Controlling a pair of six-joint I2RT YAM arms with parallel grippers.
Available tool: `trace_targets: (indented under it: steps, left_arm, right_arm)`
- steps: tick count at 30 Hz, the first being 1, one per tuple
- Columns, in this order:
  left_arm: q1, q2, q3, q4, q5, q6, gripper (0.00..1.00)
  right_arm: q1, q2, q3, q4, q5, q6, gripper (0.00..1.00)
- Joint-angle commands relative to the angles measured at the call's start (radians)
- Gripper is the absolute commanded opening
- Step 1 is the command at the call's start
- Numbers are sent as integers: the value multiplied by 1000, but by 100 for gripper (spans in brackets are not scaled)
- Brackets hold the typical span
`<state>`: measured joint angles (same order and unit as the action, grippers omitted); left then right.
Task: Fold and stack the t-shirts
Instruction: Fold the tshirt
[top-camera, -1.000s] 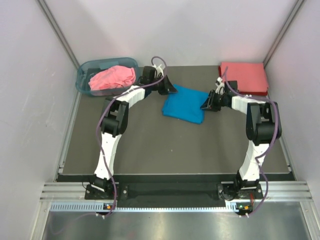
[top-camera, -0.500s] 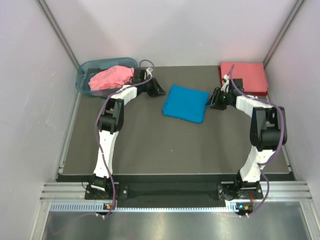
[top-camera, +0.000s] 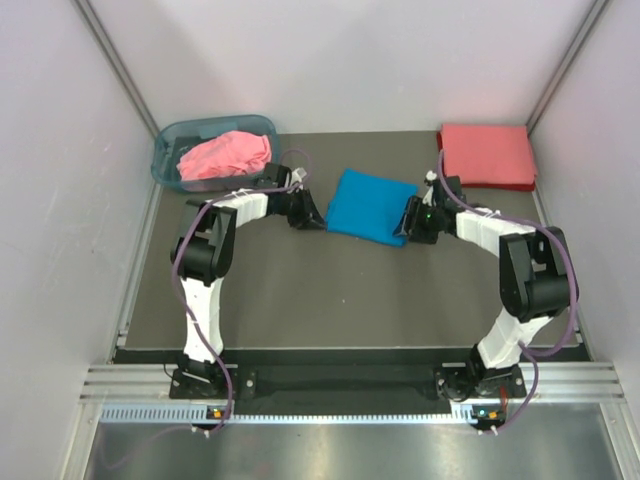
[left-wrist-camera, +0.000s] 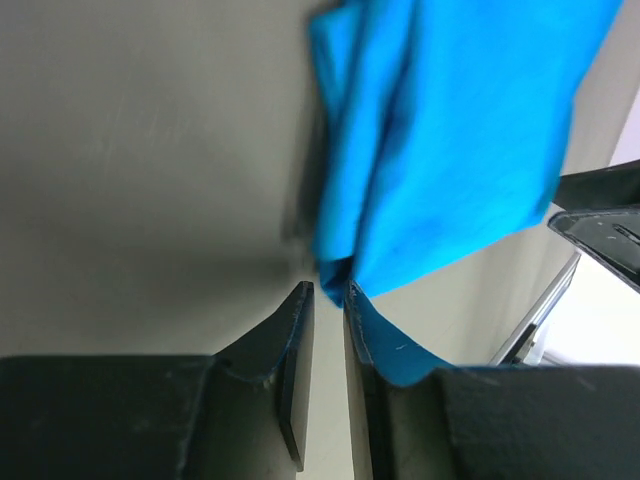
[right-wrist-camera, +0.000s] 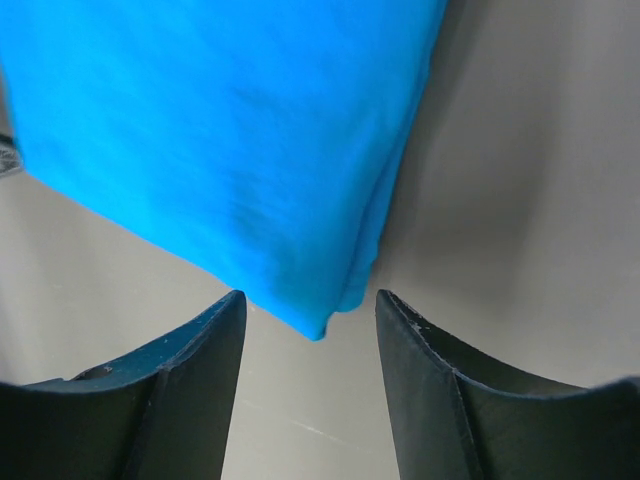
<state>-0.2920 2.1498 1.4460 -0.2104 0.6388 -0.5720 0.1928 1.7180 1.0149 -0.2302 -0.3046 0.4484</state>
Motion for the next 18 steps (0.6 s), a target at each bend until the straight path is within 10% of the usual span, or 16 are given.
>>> trace_targets:
  steps: [1, 18]
  left_arm:
    - [-4, -22, -16, 89, 39, 24, 24]
    - [-21, -19, -52, 106, 29, 67, 20]
  right_arm:
    - [23, 20, -16, 46, 76, 21, 54]
    - [33, 37, -137, 150, 87, 6, 21]
